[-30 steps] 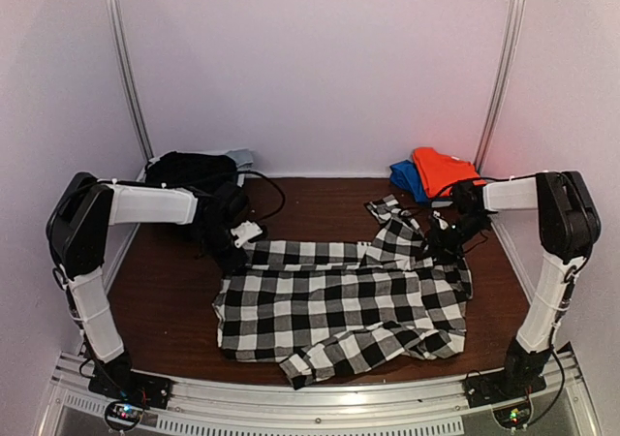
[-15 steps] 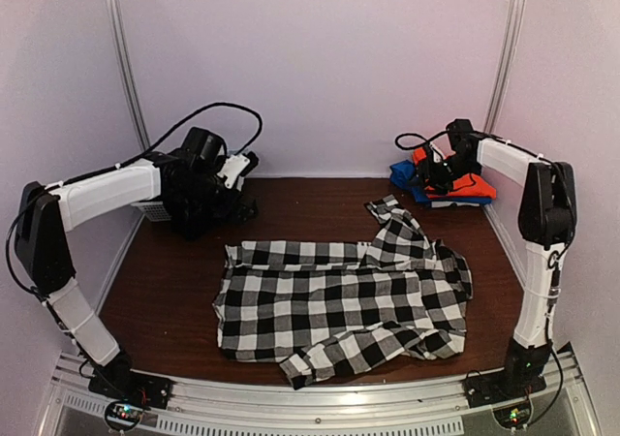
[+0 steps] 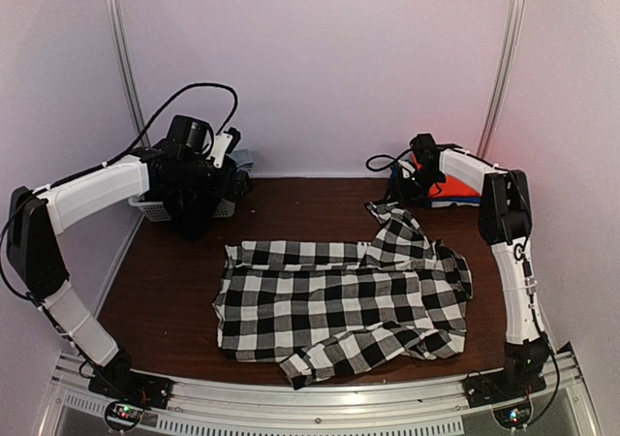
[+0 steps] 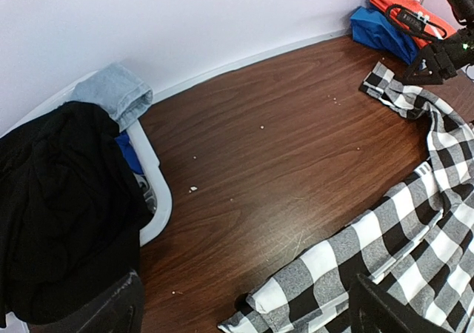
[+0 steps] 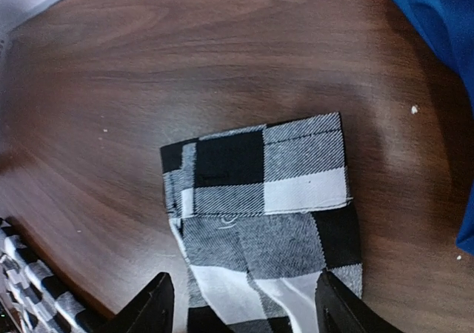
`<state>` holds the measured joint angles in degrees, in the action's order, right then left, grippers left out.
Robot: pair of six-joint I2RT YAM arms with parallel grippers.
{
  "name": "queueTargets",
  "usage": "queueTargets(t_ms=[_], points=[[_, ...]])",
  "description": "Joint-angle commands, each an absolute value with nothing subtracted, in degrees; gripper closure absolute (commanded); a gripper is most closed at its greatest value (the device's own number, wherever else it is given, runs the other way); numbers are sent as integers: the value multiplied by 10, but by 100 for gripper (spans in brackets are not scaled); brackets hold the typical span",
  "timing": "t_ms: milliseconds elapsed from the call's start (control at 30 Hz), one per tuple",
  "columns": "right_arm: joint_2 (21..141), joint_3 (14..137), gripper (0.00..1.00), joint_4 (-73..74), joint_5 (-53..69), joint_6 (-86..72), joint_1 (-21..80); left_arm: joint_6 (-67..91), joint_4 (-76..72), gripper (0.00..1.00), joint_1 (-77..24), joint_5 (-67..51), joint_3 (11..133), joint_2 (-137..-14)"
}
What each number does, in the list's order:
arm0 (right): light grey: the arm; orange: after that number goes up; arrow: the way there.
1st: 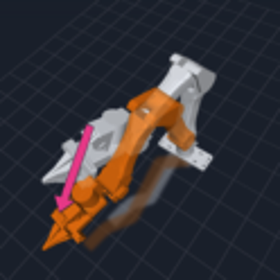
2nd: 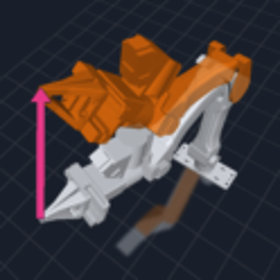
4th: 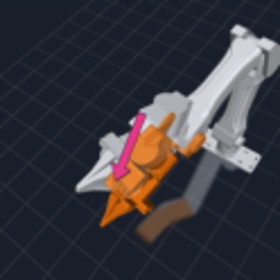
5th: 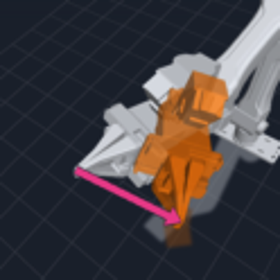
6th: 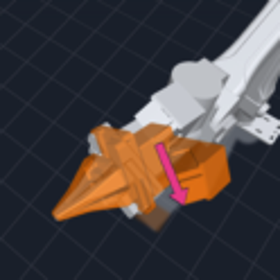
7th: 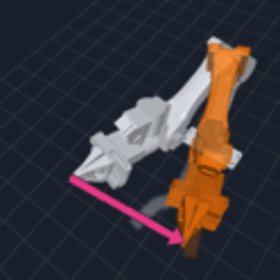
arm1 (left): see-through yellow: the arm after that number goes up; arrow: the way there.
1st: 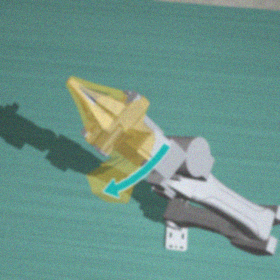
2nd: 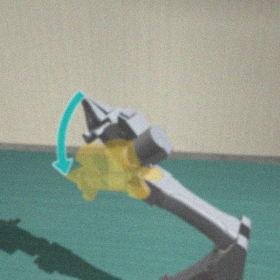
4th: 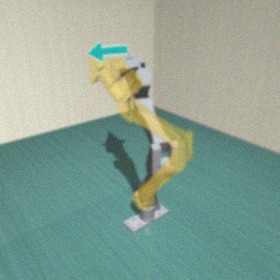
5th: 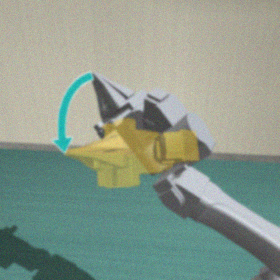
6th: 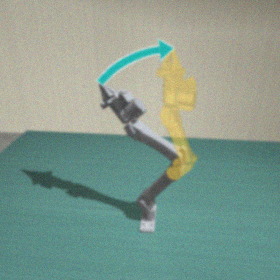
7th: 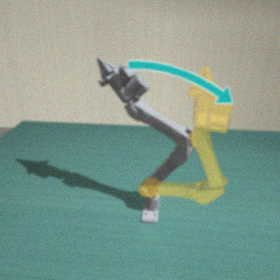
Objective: Fold and stack the mixed laundry pile
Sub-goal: Fold the flattened shirt at the center of the board.
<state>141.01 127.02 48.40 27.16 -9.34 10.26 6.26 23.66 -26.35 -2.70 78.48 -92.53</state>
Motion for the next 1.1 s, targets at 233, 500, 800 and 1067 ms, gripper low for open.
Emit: queueTargets(t_ms=[233, 500, 800, 1067], points=[[1484, 1318, 35, 508, 116, -30, 130, 78, 230, 2, -258, -9, 821, -942], [1470, 1327, 95, 503, 149, -22, 138, 82, 220, 2, -257, 24, 825, -938], [1309, 1282, 100, 446, 340, -51, 134, 75, 231, 2, -252, -143, 874, -951], [1133, 1050, 100, 313, 529, -83, 148, -14, 225, 2, -326, -178, 868, -925]])
